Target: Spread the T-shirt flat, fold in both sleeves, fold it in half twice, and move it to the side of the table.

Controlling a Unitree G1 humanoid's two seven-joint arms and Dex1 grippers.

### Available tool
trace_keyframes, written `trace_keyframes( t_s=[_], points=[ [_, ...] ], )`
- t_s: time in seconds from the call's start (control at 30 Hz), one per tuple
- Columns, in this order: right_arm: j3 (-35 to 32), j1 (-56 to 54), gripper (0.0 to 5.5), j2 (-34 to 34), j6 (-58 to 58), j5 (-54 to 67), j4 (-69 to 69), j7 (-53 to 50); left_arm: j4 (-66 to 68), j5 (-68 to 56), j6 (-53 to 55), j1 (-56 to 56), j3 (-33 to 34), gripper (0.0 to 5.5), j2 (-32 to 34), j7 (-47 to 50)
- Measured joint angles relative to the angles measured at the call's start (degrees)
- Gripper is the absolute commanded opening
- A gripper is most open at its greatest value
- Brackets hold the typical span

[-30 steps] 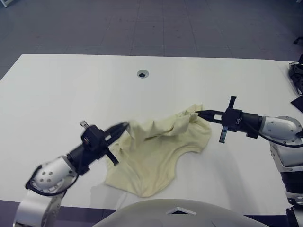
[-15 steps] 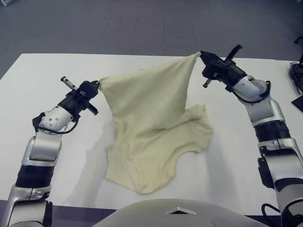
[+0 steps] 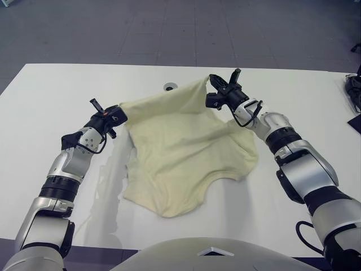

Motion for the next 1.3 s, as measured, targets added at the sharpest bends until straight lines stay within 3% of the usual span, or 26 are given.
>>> trace_keyframes(
  t_s=[0.07,0.37,0.5,0.7,0.87,0.97,1.13,1.3],
  points=[
    [0.0,0.0,0.45,0.0,0.2,0.5,1.0,0.0,0.8,0.9,-0.8,0.0,-0.6,0.0,-1.2,0.6],
    [-2.5,1.5,1.72,-0.9,-0.5,6.4,0.3,-0.8,-0.8,0.8,-1.5,1.6,-1.2,1.47,-3.3,1.0],
    [-5.7,7.4,2.38,-5.6,-2.0,11.4,-6.3,3.5,-6.8,-0.7,-0.7,7.0,-0.4,2.16,-3.3,-1.0],
    [-13.5,25.0,3.39,-14.3,-3.5,29.0,-29.7,23.5,-19.1,-1.7,2.1,18.3,7.2,3.21,-1.1,-0.5],
    [-16.2,40.5,4.1,-25.0,-2.2,43.8,-50.5,44.6,-31.0,-1.3,4.9,27.3,14.6,3.96,0.4,0.1],
    [-16.7,47.0,4.58,-30.1,0.4,48.9,-57.7,54.1,-36.8,-1.6,5.8,32.1,15.9,4.45,0.5,-2.1],
    [-16.3,49.8,5.38,-31.3,2.4,45.8,-59.7,58.7,-46.2,-8.0,1.0,40.6,10.2,5.3,1.6,-13.1],
    [-15.5,48.9,5.4,-30.9,1.3,40.4,-59.9,57.0,-47.7,-6.7,0.7,42.2,7.1,5.38,3.2,-16.9]
  ],
)
